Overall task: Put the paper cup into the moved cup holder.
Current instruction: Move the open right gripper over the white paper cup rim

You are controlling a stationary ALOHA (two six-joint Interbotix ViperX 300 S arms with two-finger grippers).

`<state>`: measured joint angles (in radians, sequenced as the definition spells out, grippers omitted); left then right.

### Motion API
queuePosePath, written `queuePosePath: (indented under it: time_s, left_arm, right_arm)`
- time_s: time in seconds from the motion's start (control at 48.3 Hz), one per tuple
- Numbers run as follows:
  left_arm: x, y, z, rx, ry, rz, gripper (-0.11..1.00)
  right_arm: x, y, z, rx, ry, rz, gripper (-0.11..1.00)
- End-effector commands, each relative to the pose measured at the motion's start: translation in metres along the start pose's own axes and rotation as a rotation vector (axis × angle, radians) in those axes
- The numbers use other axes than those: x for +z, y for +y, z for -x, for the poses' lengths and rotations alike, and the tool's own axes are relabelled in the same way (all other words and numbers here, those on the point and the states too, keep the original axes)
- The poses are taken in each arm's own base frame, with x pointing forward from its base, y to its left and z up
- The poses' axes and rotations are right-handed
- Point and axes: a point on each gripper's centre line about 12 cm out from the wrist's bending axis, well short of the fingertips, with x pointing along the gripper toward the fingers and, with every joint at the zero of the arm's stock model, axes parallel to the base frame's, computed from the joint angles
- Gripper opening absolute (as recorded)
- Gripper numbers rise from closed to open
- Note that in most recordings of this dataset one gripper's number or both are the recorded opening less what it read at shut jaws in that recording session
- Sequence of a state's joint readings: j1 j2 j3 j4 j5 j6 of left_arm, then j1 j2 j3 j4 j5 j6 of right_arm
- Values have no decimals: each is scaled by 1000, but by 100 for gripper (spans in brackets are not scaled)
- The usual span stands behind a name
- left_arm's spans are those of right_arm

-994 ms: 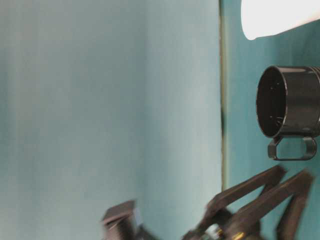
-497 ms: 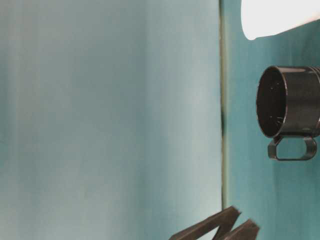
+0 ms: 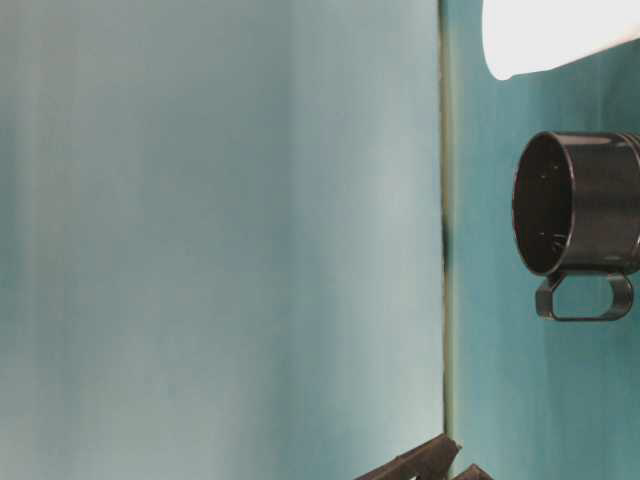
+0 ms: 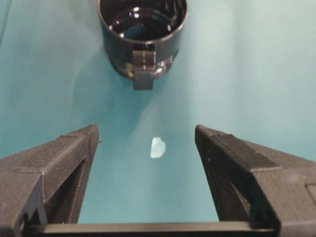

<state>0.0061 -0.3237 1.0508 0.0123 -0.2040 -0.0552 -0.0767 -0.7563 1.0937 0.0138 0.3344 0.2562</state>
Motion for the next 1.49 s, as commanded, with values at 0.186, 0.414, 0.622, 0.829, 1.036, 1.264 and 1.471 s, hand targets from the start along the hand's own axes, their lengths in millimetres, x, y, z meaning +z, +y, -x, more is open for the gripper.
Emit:
queuePosePath:
  time_s: [0.186, 0.414, 0.622, 0.829, 1.036, 1.264, 1.471]
  left_arm:
    - [5, -1, 1, -3, -20, -4, 81]
    - [5, -1, 1, -3, -14, -4, 81]
    - [1, -1, 2, -2, 22, -5, 81]
    - [1, 0, 3, 0, 23, -4, 81]
    - [0, 0, 3, 0, 25, -4, 81]
    - [0, 0, 3, 0, 25, -4, 81]
    - [0, 0, 3, 0, 26, -4, 81]
  right_arm:
    - [9, -4, -11, -59, 120, -82, 59]
    - [16, -9, -29, -118, 244, -137, 96]
    - [30, -14, -49, -158, 299, -191, 92]
    - [38, -24, -70, -211, 370, -248, 92]
    - [30, -30, -93, -240, 451, -258, 92]
    - [22, -33, -106, -255, 495, -262, 92]
    - [17, -35, -110, -262, 515, -262, 92]
